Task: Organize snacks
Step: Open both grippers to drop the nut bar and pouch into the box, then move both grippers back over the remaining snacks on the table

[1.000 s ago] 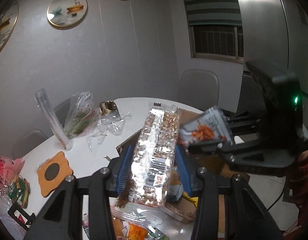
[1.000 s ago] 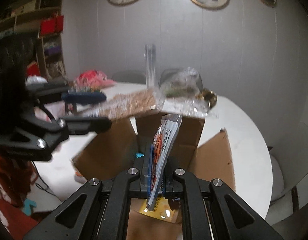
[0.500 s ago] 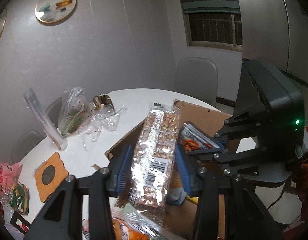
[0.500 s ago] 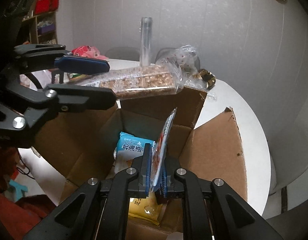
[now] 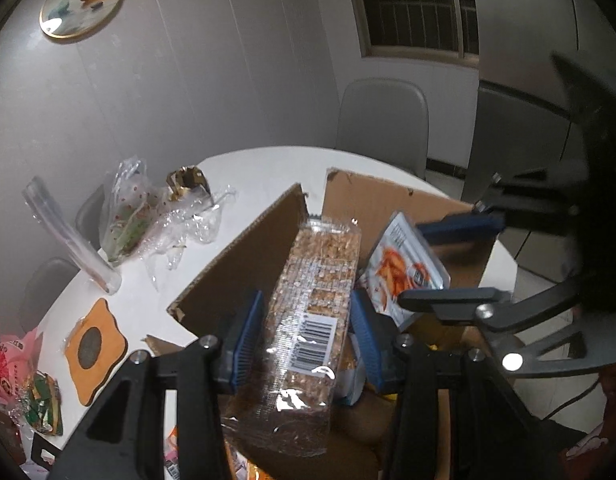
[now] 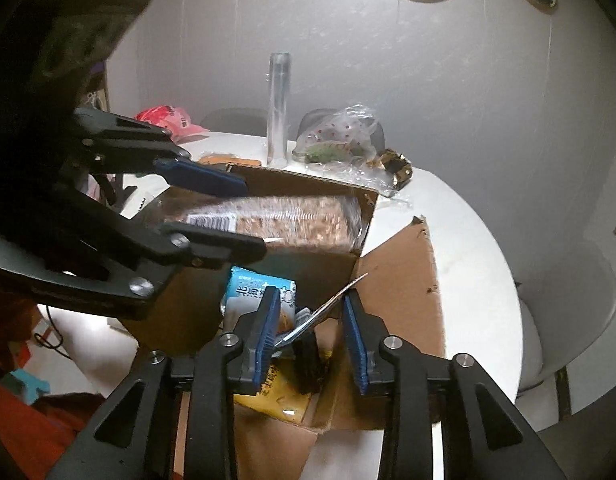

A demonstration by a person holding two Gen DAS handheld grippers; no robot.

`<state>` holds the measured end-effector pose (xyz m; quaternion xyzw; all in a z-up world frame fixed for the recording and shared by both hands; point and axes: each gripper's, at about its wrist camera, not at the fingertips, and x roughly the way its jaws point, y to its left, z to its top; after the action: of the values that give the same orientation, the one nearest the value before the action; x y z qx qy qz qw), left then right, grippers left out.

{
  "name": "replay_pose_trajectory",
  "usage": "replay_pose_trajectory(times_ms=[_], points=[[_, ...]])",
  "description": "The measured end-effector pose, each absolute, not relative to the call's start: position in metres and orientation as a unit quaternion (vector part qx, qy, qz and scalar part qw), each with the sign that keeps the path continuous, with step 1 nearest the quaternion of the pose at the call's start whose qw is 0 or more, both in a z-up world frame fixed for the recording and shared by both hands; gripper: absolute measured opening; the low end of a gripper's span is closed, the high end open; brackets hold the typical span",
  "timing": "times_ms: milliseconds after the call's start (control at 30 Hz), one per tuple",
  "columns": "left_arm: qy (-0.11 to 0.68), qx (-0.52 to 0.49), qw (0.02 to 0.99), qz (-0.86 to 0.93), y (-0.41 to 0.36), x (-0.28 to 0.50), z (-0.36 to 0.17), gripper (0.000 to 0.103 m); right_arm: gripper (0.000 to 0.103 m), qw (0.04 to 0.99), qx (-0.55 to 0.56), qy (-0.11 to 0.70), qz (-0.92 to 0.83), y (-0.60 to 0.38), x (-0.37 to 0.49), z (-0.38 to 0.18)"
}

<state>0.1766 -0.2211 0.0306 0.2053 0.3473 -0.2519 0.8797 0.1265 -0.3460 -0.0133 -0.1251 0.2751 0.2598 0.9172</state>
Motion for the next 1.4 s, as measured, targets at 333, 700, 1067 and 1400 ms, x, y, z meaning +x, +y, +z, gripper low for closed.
replay_pose_trajectory(times_ms=[333, 700, 1067, 1400], points=[[0.342, 0.207, 0.883, -0.247, -0.224, 0.177, 0.034, 0.052, 0.035, 0.915, -0.117, 0.275, 0.270, -0.350, 0.123, -0.011], [0.293, 0.140, 0.928, -0.184, -0.160, 0.149, 0.068, 0.085, 0.043, 0.920, -0.134, 0.255, 0.264, -0.337, 0.113, 0.006], [0.272, 0.063, 0.957, -0.077, -0.038, 0.103, 0.056, 0.101, 0.046, 0.906, -0.134, 0.203, 0.347, -0.275, 0.070, 0.036], [0.315, 0.014, 0.949, -0.027, 0.044, 0.096, 0.003, 0.102, 0.047, 0.859, -0.169, 0.257, 0.408, -0.154, 0.059, -0.001]])
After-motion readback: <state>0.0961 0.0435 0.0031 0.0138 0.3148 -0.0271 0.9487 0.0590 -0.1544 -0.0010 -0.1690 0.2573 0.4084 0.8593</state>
